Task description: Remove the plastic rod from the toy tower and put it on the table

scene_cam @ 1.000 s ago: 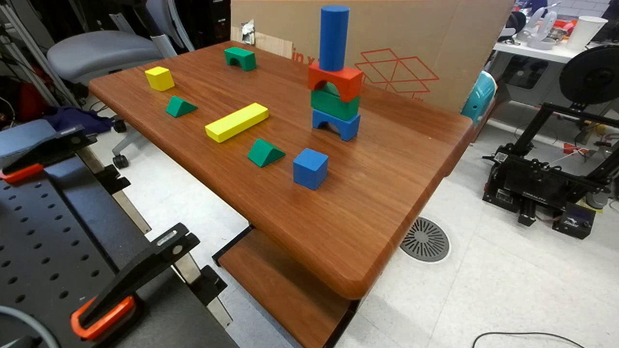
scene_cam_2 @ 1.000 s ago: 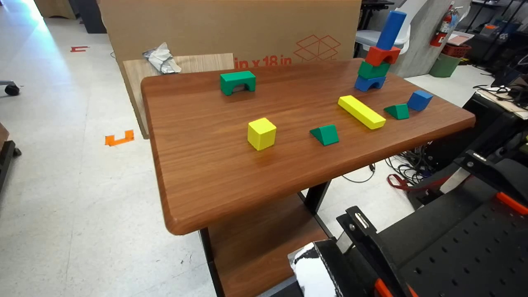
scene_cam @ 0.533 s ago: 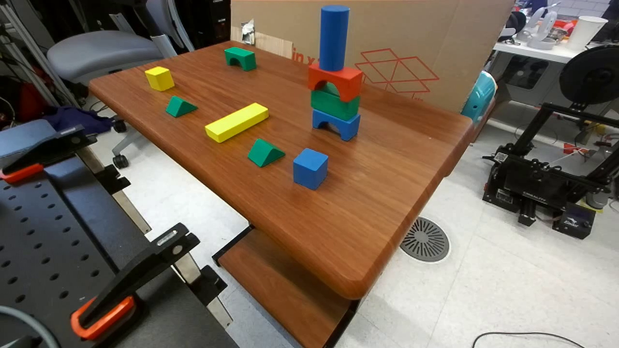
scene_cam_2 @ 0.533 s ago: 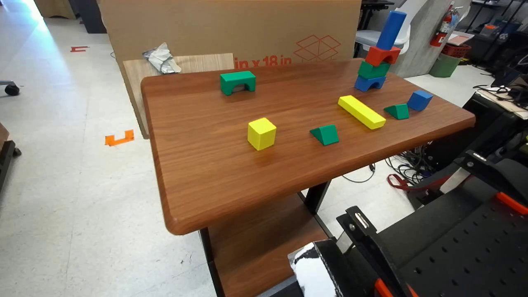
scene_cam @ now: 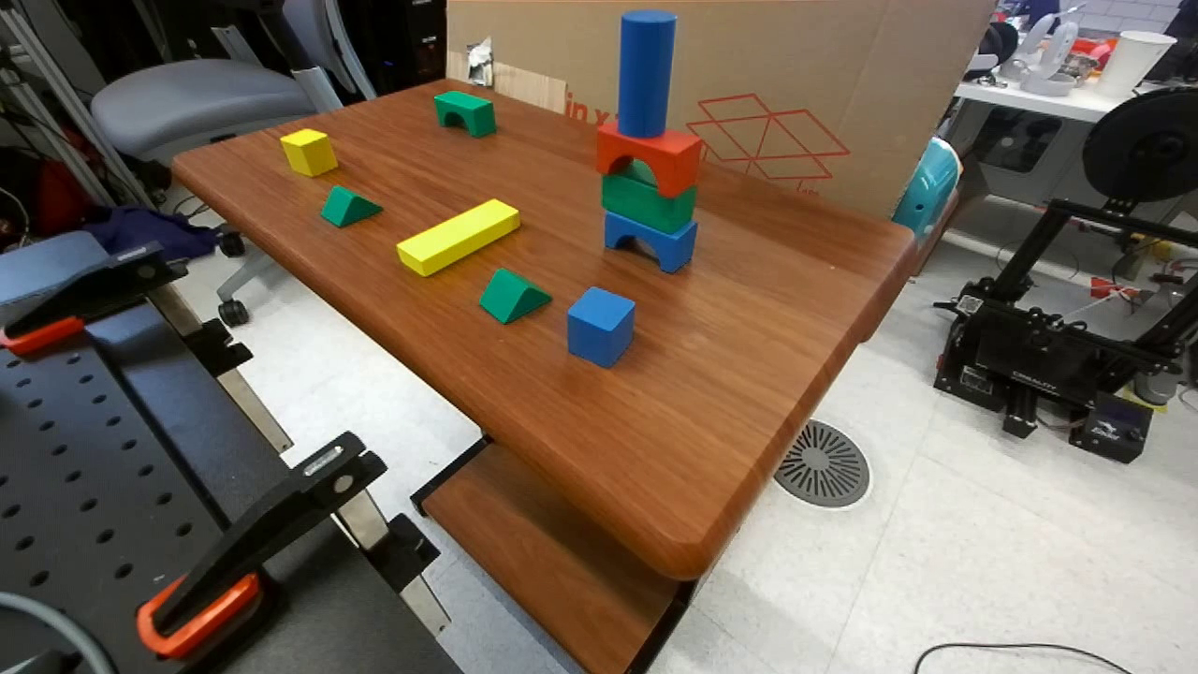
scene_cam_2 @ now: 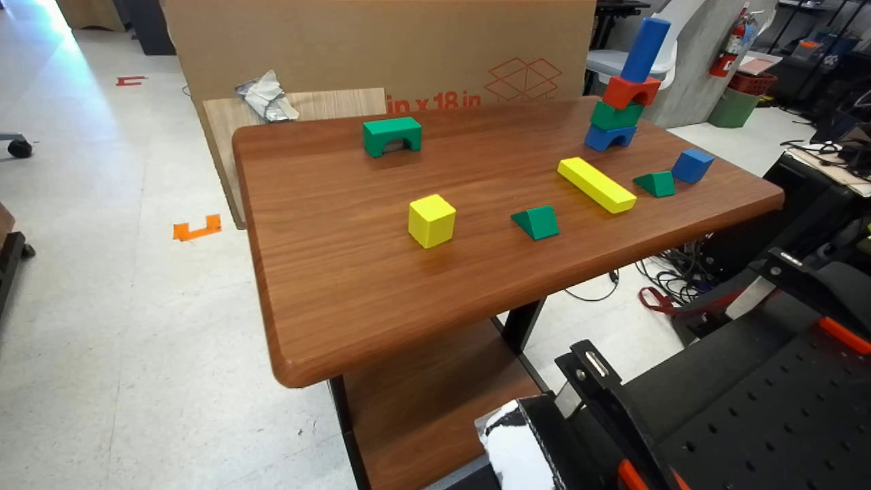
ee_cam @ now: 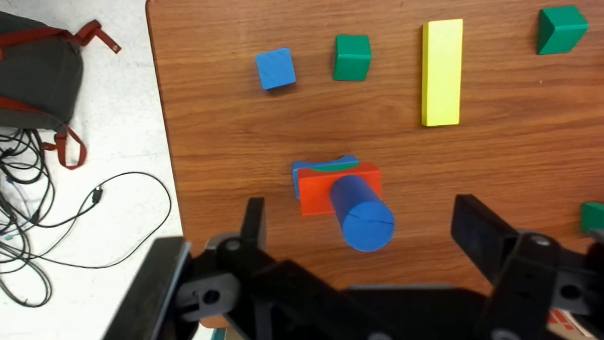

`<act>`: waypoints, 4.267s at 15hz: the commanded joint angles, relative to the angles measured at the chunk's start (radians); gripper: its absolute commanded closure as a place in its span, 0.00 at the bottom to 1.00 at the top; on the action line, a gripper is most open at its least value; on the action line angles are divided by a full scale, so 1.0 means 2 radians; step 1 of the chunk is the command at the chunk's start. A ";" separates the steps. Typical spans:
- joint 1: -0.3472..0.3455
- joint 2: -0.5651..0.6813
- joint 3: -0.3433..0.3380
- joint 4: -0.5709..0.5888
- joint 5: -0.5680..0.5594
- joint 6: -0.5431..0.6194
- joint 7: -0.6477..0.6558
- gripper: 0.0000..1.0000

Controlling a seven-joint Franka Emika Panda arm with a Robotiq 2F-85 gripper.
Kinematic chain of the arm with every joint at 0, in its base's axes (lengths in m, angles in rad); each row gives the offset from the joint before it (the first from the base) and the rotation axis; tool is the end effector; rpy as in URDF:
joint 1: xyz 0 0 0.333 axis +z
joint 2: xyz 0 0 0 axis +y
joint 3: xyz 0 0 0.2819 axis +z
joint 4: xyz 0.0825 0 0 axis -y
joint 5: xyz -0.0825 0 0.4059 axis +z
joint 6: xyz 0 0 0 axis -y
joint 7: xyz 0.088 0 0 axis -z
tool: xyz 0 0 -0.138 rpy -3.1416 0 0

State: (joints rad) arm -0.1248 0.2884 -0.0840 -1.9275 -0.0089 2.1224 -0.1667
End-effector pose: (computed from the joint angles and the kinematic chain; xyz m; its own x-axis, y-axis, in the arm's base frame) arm 0.5947 -0.1264 0.2567 0.9947 -0.0353 -0.0964 -0.0340 -0.9993 0.0152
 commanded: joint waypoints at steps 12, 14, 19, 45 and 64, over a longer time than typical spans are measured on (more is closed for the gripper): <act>0.007 0.059 0.007 0.038 -0.018 0.003 -0.001 0.06; 0.009 0.060 0.008 0.037 -0.018 0.003 -0.001 0.30; 0.012 0.050 0.010 0.029 -0.022 0.006 -0.006 0.65; -0.017 0.193 0.020 0.265 0.020 -0.102 -0.027 0.92; -0.006 0.354 0.014 0.435 -0.006 -0.137 -0.007 0.92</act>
State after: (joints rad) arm -0.1397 0.9476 -0.0590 -1.1478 0.0004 1.9042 -0.1953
